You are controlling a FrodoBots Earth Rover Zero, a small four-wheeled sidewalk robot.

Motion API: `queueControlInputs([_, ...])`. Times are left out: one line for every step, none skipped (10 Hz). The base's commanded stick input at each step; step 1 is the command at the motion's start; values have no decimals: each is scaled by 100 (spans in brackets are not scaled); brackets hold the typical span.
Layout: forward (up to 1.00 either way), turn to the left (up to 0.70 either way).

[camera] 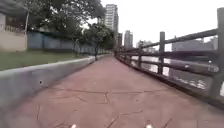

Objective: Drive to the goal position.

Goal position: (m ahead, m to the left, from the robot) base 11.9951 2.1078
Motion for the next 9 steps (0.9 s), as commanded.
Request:
queueControlInputs([100,0])
queueControlInputs([100,0])
queueControlInputs([100,0])
queueControlInputs([100,0])
queueControlInputs([100,0])
queueControlInputs([100,0])
queueControlInputs([100,0])
queueControlInputs([100,0])
queueControlInputs([100,0])
